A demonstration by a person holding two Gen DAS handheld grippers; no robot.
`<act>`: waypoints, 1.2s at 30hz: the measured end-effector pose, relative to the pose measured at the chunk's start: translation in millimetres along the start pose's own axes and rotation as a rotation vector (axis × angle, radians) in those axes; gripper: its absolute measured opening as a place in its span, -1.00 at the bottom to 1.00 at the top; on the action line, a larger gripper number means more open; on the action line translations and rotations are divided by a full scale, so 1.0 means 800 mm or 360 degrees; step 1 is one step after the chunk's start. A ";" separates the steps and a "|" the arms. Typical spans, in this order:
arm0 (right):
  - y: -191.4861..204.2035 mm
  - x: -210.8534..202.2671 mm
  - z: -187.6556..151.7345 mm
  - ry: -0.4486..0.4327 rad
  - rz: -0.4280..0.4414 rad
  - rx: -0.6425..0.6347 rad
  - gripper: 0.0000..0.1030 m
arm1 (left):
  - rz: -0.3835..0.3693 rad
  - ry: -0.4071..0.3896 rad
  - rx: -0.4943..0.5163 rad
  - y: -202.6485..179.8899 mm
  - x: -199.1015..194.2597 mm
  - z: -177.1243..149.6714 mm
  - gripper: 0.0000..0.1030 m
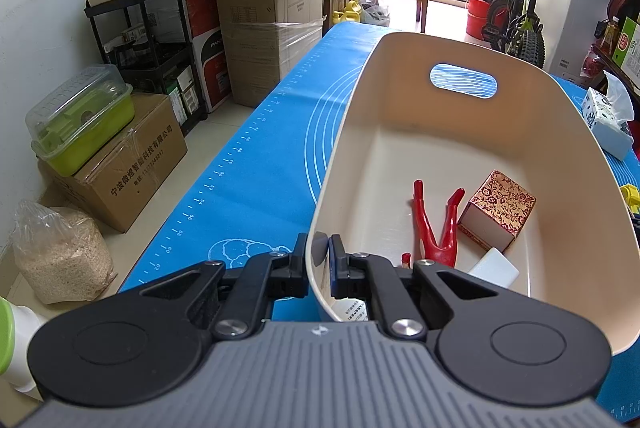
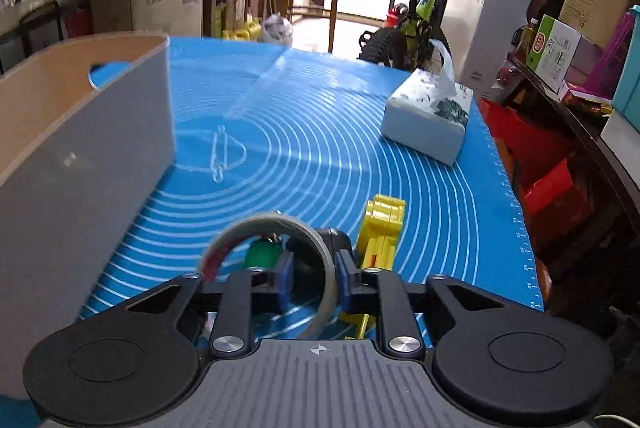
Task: Organize rigid objects
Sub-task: 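Grasp the clear tape roll with the right tool, then carry the tape roll into the basket and open the right tool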
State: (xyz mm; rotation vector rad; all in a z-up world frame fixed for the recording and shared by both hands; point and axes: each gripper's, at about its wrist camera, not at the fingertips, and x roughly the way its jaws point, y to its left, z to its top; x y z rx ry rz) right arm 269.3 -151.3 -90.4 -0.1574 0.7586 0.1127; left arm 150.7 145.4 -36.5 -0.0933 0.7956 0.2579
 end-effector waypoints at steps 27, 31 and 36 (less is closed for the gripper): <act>-0.008 -0.096 0.041 -0.0285 0.0179 0.0213 -0.67 | 0.0000 0.0001 0.0000 0.001 0.000 0.001 -0.78; 0.021 -0.120 0.059 -0.0383 0.0294 0.0194 -0.67 | 0.0000 0.0001 0.0000 0.001 0.000 0.001 -0.78; 0.069 -0.132 0.074 -0.0404 0.0413 0.0126 -0.67 | -0.0001 0.0001 0.0000 0.001 0.000 0.001 -0.78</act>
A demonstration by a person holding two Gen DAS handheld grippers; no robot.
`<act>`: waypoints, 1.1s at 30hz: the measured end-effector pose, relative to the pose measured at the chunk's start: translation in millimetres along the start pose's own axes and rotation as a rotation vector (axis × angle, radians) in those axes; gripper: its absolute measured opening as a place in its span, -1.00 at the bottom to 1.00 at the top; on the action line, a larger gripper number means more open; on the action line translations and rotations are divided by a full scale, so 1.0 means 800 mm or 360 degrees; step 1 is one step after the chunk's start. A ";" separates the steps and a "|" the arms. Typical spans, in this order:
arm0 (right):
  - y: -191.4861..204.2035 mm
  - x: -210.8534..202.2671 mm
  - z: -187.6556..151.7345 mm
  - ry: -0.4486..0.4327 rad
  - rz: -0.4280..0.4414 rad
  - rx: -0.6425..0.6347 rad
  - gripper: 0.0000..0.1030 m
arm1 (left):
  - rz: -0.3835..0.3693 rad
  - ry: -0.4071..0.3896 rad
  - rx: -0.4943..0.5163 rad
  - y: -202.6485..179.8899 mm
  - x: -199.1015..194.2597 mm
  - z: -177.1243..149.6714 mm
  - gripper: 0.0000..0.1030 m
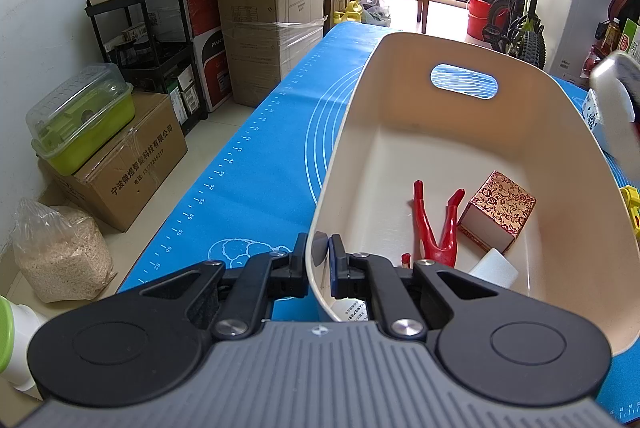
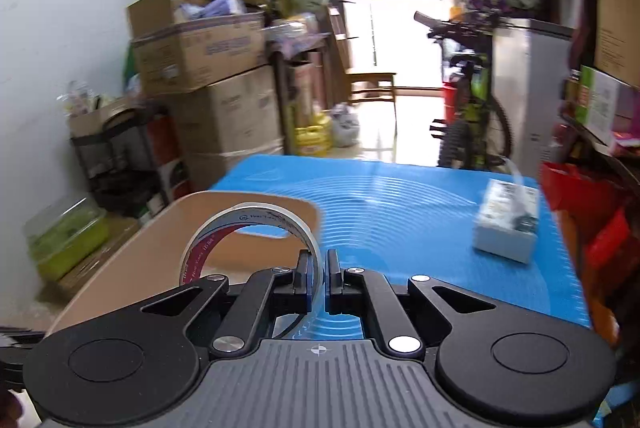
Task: Organize rigid objects
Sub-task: 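Carry the tape roll into the basket and open the right tool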
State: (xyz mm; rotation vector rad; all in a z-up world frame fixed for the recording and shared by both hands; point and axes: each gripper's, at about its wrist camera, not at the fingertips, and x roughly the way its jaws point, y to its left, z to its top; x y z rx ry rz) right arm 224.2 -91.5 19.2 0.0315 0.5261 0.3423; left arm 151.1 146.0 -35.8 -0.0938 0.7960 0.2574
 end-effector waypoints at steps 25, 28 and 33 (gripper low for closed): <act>0.124 0.048 -0.071 0.0409 0.0218 -0.0240 -0.20 | -0.0009 -0.0002 -0.0010 -0.001 0.001 -0.003 -0.79; 0.120 0.039 -0.064 0.0366 0.0225 -0.0252 0.06 | -0.0011 -0.0001 -0.0012 -0.001 0.001 -0.003 -0.79; 0.095 0.017 -0.044 0.0275 0.0205 -0.0152 0.60 | -0.0012 -0.0001 -0.0013 -0.001 0.001 -0.003 -0.79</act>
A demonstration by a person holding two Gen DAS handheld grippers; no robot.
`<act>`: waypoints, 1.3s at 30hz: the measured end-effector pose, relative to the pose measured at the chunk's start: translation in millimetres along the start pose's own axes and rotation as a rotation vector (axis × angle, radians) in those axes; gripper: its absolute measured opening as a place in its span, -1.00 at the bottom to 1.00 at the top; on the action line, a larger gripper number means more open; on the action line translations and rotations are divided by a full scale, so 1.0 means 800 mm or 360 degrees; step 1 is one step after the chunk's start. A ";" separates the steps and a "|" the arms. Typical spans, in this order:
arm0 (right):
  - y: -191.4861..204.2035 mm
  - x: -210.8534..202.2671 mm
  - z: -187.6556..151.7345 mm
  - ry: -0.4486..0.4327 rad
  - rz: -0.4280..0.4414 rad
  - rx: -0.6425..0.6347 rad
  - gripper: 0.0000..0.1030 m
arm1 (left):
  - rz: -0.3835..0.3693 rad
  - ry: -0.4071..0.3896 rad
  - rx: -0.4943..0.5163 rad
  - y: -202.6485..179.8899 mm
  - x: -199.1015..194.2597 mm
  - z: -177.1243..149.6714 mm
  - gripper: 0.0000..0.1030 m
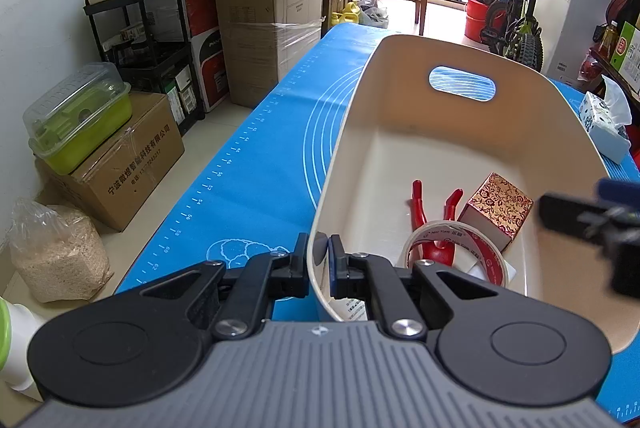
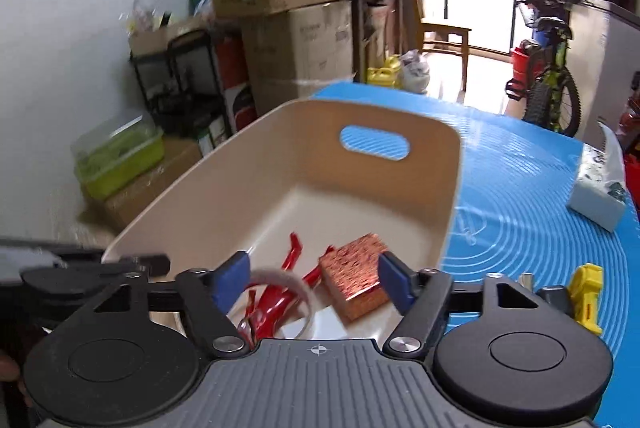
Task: Organize rigid objects
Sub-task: 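Carry the tape roll into the basket and open the right tool, then grasp the yellow toy with the right tool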
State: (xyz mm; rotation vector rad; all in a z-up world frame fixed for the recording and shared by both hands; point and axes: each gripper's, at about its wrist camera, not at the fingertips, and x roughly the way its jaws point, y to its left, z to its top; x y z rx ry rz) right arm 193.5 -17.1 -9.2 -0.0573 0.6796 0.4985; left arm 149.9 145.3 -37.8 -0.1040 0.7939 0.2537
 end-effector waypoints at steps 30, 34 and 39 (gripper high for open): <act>-0.275 0.008 -0.080 0.0055 -0.0622 0.0546 0.93 | 0.0000 0.0001 -0.0002 0.000 -0.001 0.001 -0.79; -0.278 0.021 -0.090 0.0093 -0.0640 0.0489 0.88 | 0.0000 0.0001 -0.0002 0.001 -0.001 0.001 -0.78; -0.281 0.033 -0.092 0.0119 -0.0647 0.0456 0.77 | 0.0001 0.0001 -0.0001 0.001 -0.001 0.001 -0.78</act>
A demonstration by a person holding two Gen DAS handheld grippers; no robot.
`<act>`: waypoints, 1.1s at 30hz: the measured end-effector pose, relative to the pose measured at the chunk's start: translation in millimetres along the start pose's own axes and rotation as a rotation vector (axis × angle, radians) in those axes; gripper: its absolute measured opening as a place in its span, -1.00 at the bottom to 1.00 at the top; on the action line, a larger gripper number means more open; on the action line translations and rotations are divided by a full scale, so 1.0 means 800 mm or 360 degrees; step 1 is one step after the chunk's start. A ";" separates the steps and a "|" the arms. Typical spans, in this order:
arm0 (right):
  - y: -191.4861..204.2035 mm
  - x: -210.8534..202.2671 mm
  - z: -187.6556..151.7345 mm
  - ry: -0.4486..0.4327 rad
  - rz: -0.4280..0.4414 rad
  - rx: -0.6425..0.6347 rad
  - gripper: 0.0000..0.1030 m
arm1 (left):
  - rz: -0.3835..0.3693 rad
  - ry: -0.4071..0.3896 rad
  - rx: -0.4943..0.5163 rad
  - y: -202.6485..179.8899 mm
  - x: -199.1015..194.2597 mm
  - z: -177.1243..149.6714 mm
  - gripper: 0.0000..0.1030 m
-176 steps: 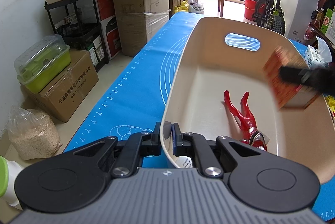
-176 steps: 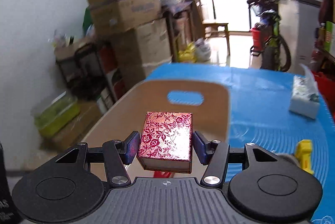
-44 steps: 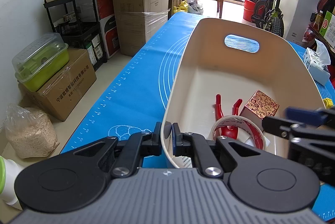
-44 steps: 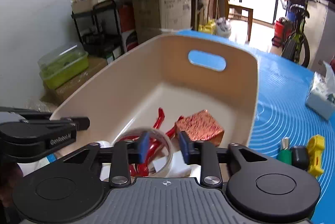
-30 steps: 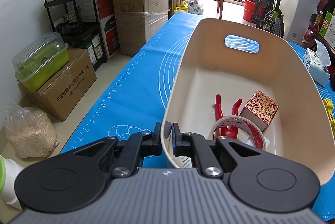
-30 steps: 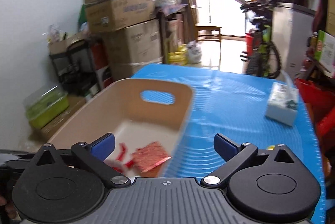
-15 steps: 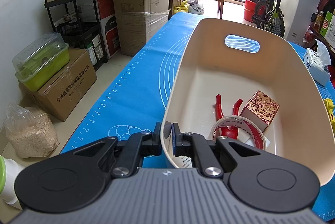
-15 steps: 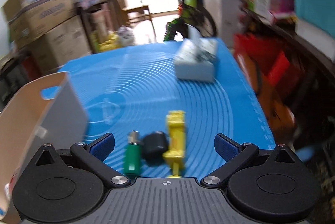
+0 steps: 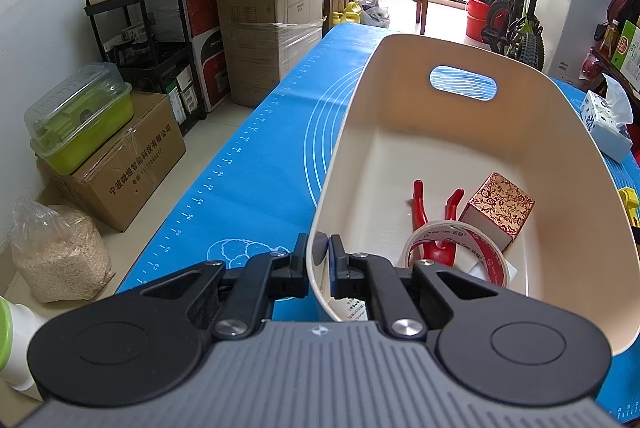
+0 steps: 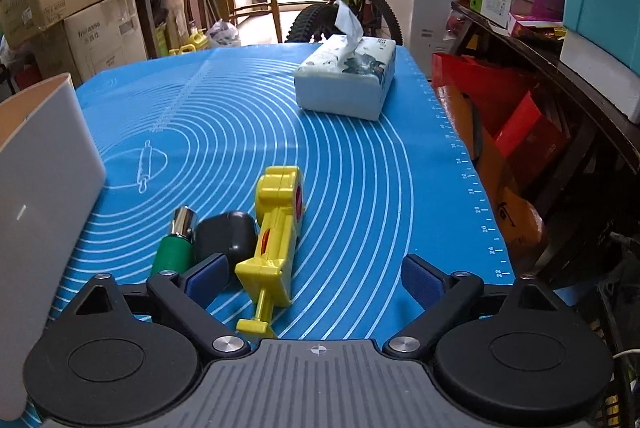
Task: Organize rigid objects
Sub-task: 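Grasp the yellow toy with the right tool, then carry the yellow toy into the basket and release it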
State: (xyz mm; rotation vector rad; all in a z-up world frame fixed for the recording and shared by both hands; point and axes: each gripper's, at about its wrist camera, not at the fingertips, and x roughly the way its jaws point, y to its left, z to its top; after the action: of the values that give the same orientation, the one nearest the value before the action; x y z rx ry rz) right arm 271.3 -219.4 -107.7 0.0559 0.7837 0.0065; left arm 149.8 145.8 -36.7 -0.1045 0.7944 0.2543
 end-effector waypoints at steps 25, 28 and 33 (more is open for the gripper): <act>0.009 -0.025 0.003 -0.0071 0.0057 -0.0103 -0.37 | 0.0000 0.0001 -0.0001 -0.001 0.000 0.000 -0.78; 0.007 -0.037 0.011 -0.0091 0.0072 -0.0080 -0.37 | 0.0000 0.0000 0.0000 -0.001 0.000 0.000 -0.78; 0.005 -0.057 0.020 -0.0113 0.0105 -0.0071 -0.37 | 0.0000 0.0001 0.0000 -0.001 0.000 0.000 -0.78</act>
State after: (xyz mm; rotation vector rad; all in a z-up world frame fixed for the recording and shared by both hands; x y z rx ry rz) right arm 250.7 -217.3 -63.9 0.0395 0.7101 0.0844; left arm 150.1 145.4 -36.5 -0.1042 0.7948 0.2542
